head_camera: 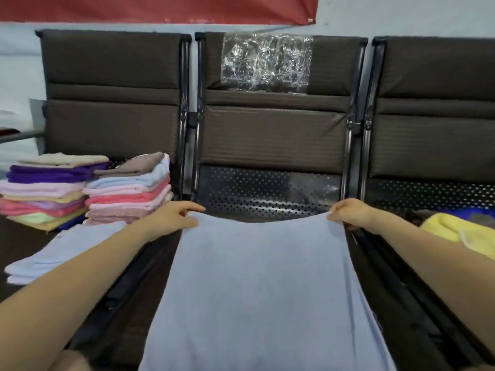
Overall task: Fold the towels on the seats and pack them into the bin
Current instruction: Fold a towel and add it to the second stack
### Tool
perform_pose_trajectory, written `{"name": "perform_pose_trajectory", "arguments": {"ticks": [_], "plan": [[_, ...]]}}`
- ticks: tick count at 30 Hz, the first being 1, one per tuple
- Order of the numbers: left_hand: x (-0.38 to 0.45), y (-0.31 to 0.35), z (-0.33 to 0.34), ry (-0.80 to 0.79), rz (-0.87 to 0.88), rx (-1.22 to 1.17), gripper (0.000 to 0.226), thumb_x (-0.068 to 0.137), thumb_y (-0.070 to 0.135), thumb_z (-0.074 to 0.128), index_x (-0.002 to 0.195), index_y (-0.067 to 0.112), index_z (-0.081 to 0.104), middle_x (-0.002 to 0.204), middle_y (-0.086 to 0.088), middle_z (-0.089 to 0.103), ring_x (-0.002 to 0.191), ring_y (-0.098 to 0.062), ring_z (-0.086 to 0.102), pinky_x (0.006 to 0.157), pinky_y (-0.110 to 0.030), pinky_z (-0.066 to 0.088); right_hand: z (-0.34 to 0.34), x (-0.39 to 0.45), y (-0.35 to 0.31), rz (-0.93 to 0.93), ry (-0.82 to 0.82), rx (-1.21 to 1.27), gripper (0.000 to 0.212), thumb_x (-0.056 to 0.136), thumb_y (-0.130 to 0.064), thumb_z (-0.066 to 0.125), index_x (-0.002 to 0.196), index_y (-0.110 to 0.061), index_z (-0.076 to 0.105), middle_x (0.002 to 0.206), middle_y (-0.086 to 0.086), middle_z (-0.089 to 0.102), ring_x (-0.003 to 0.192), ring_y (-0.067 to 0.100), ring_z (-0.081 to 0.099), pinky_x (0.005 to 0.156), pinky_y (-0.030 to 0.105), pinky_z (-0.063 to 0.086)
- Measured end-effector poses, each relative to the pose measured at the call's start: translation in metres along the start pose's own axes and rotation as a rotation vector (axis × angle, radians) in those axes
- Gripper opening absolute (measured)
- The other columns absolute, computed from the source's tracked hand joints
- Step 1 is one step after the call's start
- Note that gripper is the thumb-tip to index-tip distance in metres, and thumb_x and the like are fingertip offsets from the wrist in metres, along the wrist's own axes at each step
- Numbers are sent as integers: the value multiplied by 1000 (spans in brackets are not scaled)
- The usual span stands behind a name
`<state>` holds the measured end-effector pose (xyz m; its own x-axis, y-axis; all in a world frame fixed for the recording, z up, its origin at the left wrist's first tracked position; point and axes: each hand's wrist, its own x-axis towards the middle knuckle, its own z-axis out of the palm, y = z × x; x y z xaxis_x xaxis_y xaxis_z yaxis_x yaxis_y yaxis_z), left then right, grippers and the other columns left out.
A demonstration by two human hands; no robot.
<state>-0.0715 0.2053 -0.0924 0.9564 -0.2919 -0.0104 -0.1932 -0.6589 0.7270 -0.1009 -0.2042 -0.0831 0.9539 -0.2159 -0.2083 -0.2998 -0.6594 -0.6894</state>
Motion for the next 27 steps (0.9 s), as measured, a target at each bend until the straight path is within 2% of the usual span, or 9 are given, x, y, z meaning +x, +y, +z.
{"name": "perform_pose_trajectory", "arguments": {"ticks": [4, 7, 9, 11, 13, 17, 20, 24, 27], "plan": [[41, -23, 19, 171, -37, -21, 32, 88, 9, 64, 119, 20, 64, 87, 9, 54, 86, -11, 52, 78, -20, 40, 23, 33, 7, 9, 10, -104, 25, 90, -11, 60, 65, -7, 58, 63, 5, 51, 56, 15, 47, 51, 22, 35], [70, -44, 35, 253, -113, -17, 35, 88, 11, 64, 123, 16, 62, 93, 1, 59, 91, -16, 55, 81, -24, 40, 44, 61, 16, -4, 49, -127, 19, 91, -11, 57, 73, -6, 60, 69, 8, 53, 61, 18, 50, 52, 24, 38], [88, -58, 44, 286, -160, 36, 36, 88, 11, 63, 124, 14, 60, 91, -2, 60, 89, -17, 55, 80, -24, 39, 58, 80, 24, -29, 128, -130, 15, 92, -9, 56, 78, -8, 63, 77, 6, 59, 76, 21, 57, 62, 27, 43], [95, -67, 50, 304, -184, 95, 37, 89, 9, 61, 125, 11, 58, 85, -2, 59, 85, -18, 54, 77, -25, 39, 70, 95, 33, -37, 204, -145, 10, 91, -5, 57, 87, -12, 62, 95, 7, 64, 98, 26, 61, 81, 30, 46], [97, -69, 54, 314, -176, 165, 36, 90, 7, 59, 126, 9, 57, 86, -5, 59, 87, -21, 55, 76, -27, 39, 78, 102, 40, -2, 273, -189, 18, 91, -5, 56, 107, -11, 62, 113, 10, 62, 110, 30, 58, 89, 33, 44], [85, -61, 54, 332, -211, 165, 38, 91, 13, 57, 129, 8, 55, 104, -16, 62, 104, -31, 57, 84, -32, 41, 76, 88, 27, 28, 265, -299, 41, 95, -18, 56, 134, -9, 47, 133, 15, 52, 110, 32, 57, 79, 34, 47], [61, -44, 51, 265, -285, 117, 42, 91, 20, 58, 131, 8, 52, 123, -19, 59, 111, -32, 56, 90, -32, 43, 61, 46, 1, -70, 181, -351, 35, 97, -23, 53, 129, -10, 53, 124, 13, 59, 94, 26, 58, 66, 30, 43], [16, -22, 55, 94, -386, 66, 53, 89, 23, 62, 138, 9, 45, 141, -14, 46, 118, -30, 53, 93, -30, 44, 55, -34, -23, -182, 40, -321, 18, 93, -23, 56, 94, -10, 68, 87, 1, 66, 84, 20, 59, 71, 30, 45], [-27, -5, 56, -28, -392, 105, 61, 90, 25, 63, 143, 9, 38, 147, -12, 37, 125, -28, 48, 89, -27, 41, 55, -104, -22, -204, -18, -445, 23, 88, -41, 63, 91, -19, 63, 79, -8, 57, 81, 16, 57, 71, 30, 46]]}}
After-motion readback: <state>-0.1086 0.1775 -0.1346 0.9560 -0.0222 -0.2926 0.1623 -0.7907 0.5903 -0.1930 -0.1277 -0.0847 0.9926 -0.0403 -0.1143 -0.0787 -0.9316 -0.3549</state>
